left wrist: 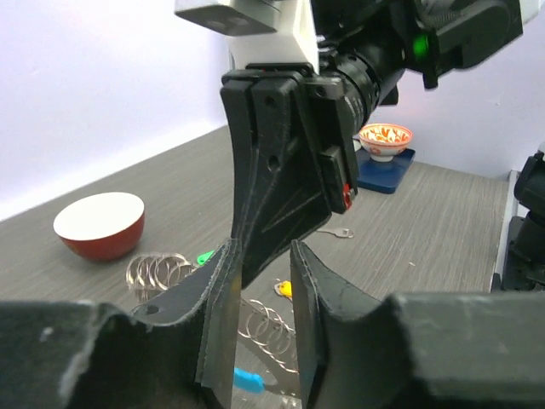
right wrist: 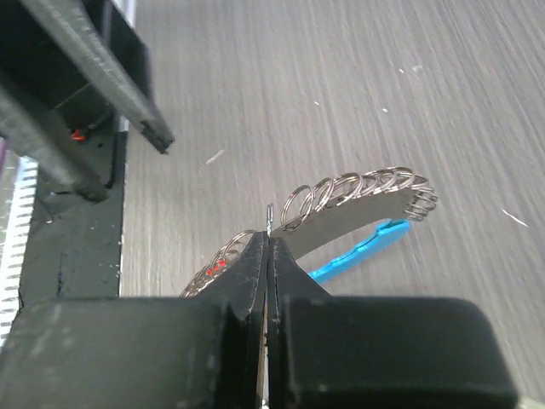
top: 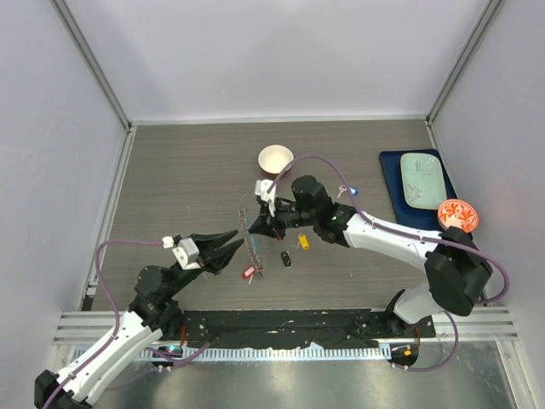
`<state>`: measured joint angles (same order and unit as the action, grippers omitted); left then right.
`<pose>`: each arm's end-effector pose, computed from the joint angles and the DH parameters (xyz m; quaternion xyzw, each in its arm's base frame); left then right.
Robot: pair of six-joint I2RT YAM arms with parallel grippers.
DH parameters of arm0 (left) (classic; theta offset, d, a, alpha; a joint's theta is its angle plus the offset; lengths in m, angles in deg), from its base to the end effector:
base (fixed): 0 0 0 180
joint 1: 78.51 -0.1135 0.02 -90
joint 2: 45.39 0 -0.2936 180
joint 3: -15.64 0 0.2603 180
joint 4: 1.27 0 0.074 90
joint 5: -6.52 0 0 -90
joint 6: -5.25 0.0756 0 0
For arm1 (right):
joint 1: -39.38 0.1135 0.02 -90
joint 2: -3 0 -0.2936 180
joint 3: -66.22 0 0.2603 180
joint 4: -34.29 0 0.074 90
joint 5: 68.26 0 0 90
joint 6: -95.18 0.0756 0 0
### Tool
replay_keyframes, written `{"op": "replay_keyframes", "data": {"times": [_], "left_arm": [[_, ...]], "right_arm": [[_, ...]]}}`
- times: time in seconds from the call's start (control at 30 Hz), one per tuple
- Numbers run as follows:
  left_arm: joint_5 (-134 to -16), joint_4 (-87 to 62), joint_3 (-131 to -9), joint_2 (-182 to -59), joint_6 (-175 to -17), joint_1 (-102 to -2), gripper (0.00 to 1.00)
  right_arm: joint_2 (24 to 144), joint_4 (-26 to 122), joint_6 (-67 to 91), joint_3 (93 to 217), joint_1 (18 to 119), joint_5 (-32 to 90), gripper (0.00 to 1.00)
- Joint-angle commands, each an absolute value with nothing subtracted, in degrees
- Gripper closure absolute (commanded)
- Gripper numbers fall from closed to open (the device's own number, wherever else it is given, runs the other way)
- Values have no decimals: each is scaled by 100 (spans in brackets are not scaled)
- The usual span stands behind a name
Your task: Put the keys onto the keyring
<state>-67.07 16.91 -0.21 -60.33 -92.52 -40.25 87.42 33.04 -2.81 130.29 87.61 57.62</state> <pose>0.0928 -0.1004 0.2412 0.2631 0.5234 -0.3914 0.7097 0.2090 0.3005 0.2709 -0.5227 0.5994 0.4254 0.4318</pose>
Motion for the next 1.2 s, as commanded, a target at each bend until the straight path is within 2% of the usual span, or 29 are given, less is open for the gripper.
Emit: {"op": "replay_keyframes", "data": {"times": [0.0, 0.17, 0.37, 0.6, 0.67, 1.0, 1.17], "left_arm": [[-6985, 1293, 196, -5473, -9064, -4002, 66], [-7266, 589, 346, -4892, -9081, -4010, 60], [-7477, 246, 381, -4408, -9213, -4010, 57], [-7249, 456, 355, -4951, -9222, -4002, 56], [-7100, 658, 346, -5162, -9204, -4002, 56], [-6168, 1520, 320, -6279, -9011, -4011, 53], [-5817, 1564, 249, -6700, -8791, -4002, 58]], "right_arm": [[8648, 5672, -1160, 14289, 8912, 4594, 99], [9193, 7729, -1634, 15729, 9307, 3521, 99], [9685, 8671, -1670, 16548, 9430, 3020, 99], [9941, 9540, -2381, 16971, 9607, 3203, 99], [10020, 9866, -2645, 17217, 9607, 3596, 99], [9748, 9472, -3489, 16735, 9677, 3950, 99], [9616, 9261, -3779, 16621, 9747, 4195, 99]]}}
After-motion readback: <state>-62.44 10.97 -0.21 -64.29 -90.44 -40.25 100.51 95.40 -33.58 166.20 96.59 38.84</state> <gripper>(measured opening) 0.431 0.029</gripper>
